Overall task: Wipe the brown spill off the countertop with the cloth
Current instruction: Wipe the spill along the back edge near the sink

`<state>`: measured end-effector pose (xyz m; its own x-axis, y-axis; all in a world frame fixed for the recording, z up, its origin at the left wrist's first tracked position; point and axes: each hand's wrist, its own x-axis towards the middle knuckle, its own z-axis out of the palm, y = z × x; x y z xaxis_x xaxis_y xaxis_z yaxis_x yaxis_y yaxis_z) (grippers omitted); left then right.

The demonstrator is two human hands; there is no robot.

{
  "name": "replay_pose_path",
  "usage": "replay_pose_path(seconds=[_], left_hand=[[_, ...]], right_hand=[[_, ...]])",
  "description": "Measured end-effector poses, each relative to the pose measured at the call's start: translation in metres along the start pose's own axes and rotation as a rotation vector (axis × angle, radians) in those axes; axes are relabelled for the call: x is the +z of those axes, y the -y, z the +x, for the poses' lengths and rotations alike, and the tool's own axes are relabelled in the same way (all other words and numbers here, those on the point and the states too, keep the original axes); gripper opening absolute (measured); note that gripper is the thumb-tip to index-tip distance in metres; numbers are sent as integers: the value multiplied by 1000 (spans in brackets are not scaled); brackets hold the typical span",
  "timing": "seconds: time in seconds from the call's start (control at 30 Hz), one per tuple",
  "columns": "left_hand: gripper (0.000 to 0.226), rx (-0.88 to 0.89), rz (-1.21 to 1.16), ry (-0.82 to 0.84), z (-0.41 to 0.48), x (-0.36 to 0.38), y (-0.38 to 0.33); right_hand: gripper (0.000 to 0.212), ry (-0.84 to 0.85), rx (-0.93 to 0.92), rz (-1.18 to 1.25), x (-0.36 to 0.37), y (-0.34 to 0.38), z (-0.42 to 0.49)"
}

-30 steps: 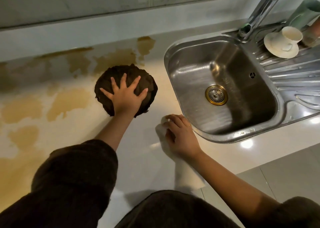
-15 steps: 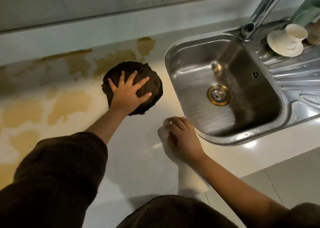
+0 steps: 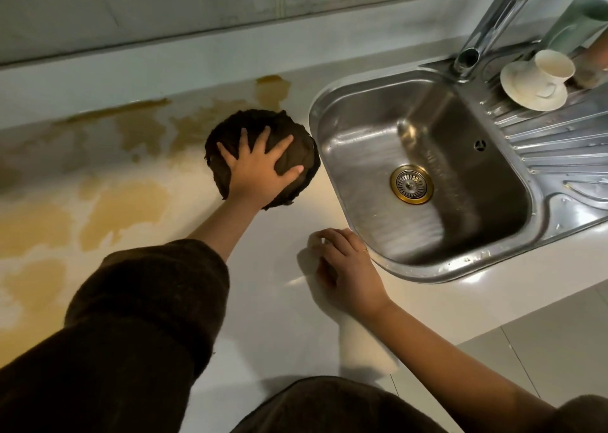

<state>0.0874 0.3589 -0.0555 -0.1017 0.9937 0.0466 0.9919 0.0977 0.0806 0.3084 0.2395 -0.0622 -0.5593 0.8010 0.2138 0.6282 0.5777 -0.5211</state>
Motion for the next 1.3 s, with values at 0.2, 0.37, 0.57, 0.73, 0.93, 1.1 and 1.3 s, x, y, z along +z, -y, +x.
replay_pose_path(seconds=[0.2, 0.37, 0.57, 0.73, 0.93, 1.1, 1.3], left_hand=[[62, 229, -38, 23, 3, -4, 31], [57, 154, -44, 67, 36, -4, 23], [59, 43, -32, 91, 71, -5, 16], [62, 85, 8, 70, 45, -2, -6], [58, 93, -28, 112, 51, -7, -8], [59, -33, -253, 162, 65, -15, -4], [40, -180, -666, -306, -2, -22, 38]], right_hand=[[24, 17, 19, -15, -2, 1, 1], [25, 1, -5, -36, 1, -1, 1], [28, -7, -11, -56, 3, -4, 0], [27, -7, -11, -66, 4, -4, 2], [27, 7, 12, -49, 4, -4, 1], [25, -25, 18, 26, -8, 3, 13], [38, -100, 153, 68, -15, 3, 117]])
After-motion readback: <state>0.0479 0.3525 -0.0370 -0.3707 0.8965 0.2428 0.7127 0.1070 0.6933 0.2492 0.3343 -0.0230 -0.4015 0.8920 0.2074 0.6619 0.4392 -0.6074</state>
